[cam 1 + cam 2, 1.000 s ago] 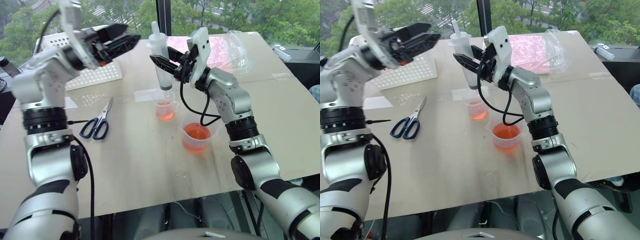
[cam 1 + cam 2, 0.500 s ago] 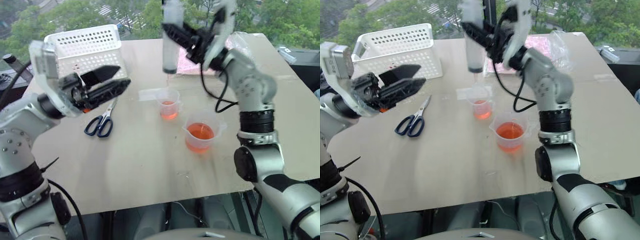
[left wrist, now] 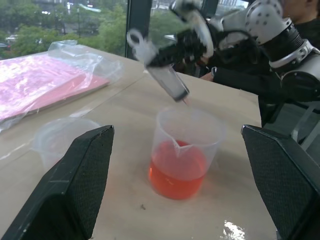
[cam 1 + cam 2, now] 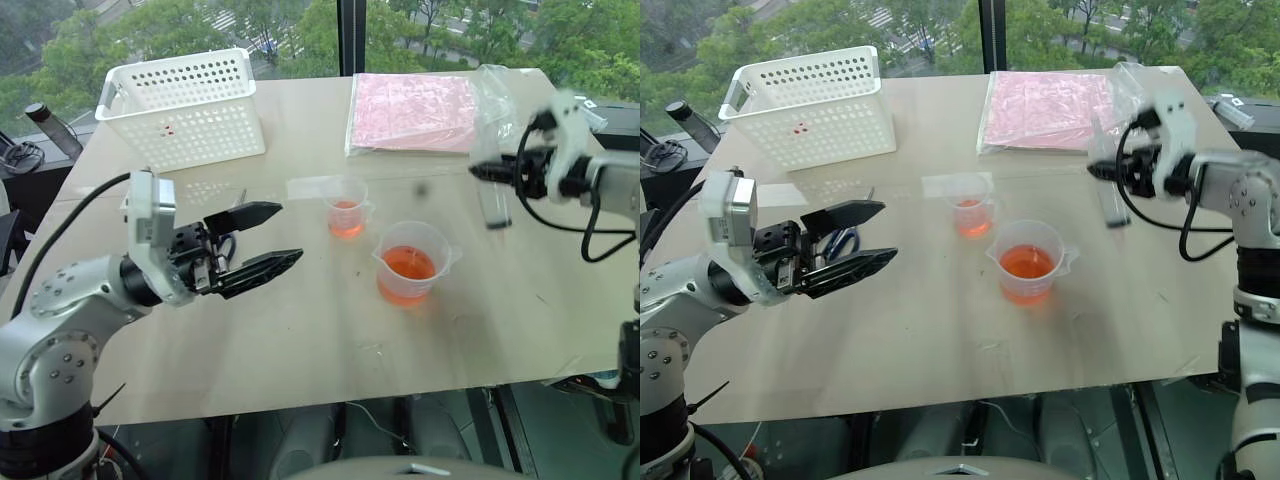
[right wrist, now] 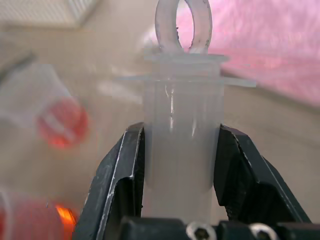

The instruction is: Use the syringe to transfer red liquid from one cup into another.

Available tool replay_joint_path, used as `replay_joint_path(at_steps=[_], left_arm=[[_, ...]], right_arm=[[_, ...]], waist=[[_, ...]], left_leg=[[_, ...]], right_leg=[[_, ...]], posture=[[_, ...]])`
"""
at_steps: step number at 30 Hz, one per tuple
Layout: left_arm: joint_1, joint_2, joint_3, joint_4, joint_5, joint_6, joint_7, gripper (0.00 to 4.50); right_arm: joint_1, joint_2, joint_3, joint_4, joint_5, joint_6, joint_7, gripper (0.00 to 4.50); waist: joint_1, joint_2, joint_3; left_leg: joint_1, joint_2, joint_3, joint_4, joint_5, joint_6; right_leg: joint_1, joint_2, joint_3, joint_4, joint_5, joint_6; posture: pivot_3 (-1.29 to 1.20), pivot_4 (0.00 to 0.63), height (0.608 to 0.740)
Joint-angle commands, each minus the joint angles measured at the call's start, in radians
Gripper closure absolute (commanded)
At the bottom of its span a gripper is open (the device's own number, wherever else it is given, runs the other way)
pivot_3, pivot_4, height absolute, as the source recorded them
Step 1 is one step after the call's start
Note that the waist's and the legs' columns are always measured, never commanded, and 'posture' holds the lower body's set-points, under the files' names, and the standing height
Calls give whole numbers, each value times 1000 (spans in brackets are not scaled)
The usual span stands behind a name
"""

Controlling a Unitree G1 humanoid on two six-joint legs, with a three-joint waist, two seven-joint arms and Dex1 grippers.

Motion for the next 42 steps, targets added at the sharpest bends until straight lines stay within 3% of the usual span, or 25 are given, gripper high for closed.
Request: replay_joint_path(at_steps=[1,10,11,16,20,24,28,30,36,42], left_arm=[[11,20,0,12,23,-61,-32,343],[14,66,-17,18,6,-83,-85,343],[16,73,-15,22,1,-83,-90,343],[34,94,-18,32,-4,-88,-115,343],[56,81,-19,33,15,-98,-83,343],[63,53,-34,42,53,-73,55,343],[35,-20,-36,70,63,-74,197,343],[52,-44,-43,64,84,-85,224,343],[215,-82,-43,73,175,-145,215,343],[316,-95,-76,97,258,-219,169,343]], right_arm=[[19,-13,59,78,-53,-64,77,3061],[5,54,175,280,-199,-228,177,3061],[9,53,162,281,-199,-227,184,2046],[78,11,93,180,-176,-222,220,19],[204,-6,-65,-34,-85,-260,241,19],[451,-12,-268,-370,8,-369,284,19],[738,65,-523,-598,164,-382,286,19],[901,87,-597,-678,121,-494,331,19],[1278,199,-733,-739,47,-766,442,19],[1423,246,-765,-683,16,-917,472,19]], waist=[[-3,0,0],[-5,-1,0],[-5,-1,0],[-1,0,0],[9,1,1],[26,1,1],[42,1,0],[53,1,0],[37,2,-1],[44,4,-2]], left_leg=[[0,0,0,0,0,0],[0,0,0,1,0,0],[0,0,0,1,0,0],[0,0,0,0,0,0],[-1,0,-1,0,0,0],[-1,0,-2,-1,-1,0],[0,0,-3,0,-1,1],[0,0,-3,0,-1,2],[4,0,-2,0,-2,2],[17,2,-2,-3,-7,7]], right_leg=[[0,0,0,0,0,0],[1,0,0,-1,0,0],[1,0,0,-1,0,0],[0,0,0,-1,0,0],[0,0,-1,-2,0,0],[0,0,-1,-2,0,0],[3,0,-2,-3,0,0],[4,0,-3,-4,0,0],[6,1,-2,-5,0,0],[20,1,-2,-10,-1,-1]], posture=[[0,150,740],[0,150,740],[0,150,740],[0,150,740],[0,150,740],[0,150,740],[0,150,740],[0,150,740],[0,150,740],[0,150,740]])
